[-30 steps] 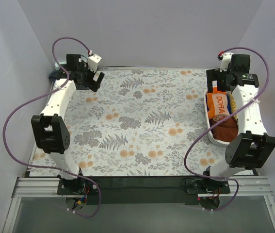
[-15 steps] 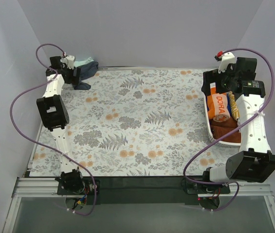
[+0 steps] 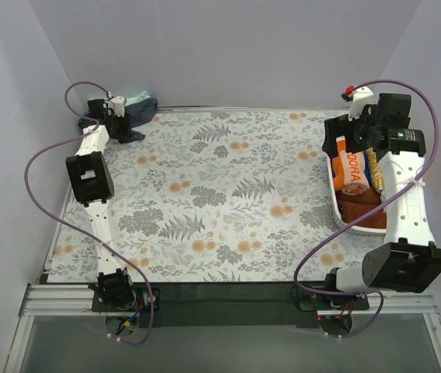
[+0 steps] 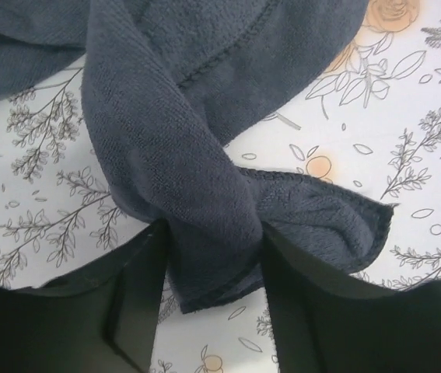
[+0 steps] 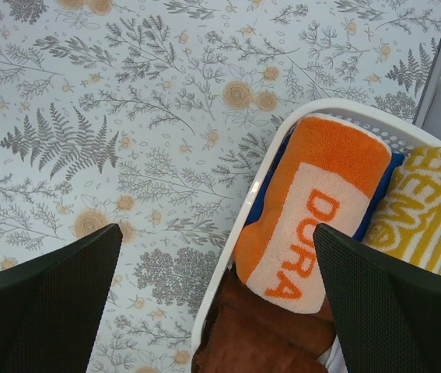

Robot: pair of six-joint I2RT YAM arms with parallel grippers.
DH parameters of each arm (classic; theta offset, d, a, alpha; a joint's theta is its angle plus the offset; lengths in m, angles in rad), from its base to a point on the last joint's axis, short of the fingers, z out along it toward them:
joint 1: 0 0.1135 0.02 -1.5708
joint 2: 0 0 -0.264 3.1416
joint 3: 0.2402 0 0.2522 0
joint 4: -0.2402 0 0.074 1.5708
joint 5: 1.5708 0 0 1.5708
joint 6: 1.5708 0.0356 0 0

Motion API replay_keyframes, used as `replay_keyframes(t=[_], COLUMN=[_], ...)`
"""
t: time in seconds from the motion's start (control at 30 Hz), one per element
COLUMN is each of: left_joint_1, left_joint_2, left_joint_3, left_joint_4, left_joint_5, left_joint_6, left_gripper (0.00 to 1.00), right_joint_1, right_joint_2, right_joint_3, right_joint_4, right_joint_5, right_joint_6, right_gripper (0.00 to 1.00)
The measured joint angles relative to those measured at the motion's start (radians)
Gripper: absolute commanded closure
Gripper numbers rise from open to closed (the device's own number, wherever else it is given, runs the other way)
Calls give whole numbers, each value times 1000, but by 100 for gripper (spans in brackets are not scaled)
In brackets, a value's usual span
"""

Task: Roll the towels
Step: Grab a towel with the left arm, then move the towel to the center of the board

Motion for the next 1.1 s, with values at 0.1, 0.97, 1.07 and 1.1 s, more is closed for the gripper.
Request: replay_keyframes(t=[0.1, 0.97, 1.07, 1.1], left_joint_1=[0, -3, -8, -16], left_joint_2=[8, -766, -940, -995], left_joint_3=[21, 85, -55, -112], left_joint_4=[2, 179, 200, 199], left_joint_5=[11, 266, 334, 356], left_joint_6=[-11, -56, -57, -53], left_gripper=[92, 100, 100, 100], right_joint_1=[0, 0, 0, 0], right_joint_2=[-3, -153, -172, -178], right_joint_3=[0, 19, 19, 19], right_joint_4=[-6, -25, -26, -26], right_joint_5=[0, -58, -74, -80], right_joint_6=[-4, -33, -37, -40], right_gripper=[2, 2, 1, 1])
